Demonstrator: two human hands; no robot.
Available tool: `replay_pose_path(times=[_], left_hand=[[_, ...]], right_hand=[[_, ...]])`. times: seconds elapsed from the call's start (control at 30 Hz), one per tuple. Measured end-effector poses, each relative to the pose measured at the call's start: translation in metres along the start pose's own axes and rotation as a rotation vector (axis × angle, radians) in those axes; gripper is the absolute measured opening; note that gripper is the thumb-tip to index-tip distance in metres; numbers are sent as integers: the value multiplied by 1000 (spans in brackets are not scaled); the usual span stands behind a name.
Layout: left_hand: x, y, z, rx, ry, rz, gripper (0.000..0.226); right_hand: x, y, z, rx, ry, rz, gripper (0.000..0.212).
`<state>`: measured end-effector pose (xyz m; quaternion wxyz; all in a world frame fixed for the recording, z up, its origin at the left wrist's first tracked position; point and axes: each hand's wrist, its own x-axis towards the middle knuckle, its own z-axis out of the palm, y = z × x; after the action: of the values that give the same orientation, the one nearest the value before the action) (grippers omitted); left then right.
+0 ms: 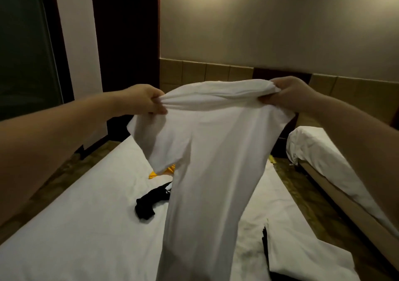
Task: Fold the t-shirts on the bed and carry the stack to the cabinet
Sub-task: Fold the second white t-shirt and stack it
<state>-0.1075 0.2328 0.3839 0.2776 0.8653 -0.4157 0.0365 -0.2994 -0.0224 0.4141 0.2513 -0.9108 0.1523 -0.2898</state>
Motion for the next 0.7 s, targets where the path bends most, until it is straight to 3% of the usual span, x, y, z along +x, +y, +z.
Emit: replay_pose_path(times=[0.17,0.33,0.5,0.7], left_hand=[[75,-18,45,146,184,16,21],[152,-19,28,307,442,206,15],[169,-12,-9,418,632,312,21],[83,-26,-1,387,632,465,17]], right_hand=[[62,45,36,-211,165,0,22],[132,49,21,-482,331,-50,27],[150,20,-1,-428,522,-95,23],[65,3,-4,-523,373,-286,21]])
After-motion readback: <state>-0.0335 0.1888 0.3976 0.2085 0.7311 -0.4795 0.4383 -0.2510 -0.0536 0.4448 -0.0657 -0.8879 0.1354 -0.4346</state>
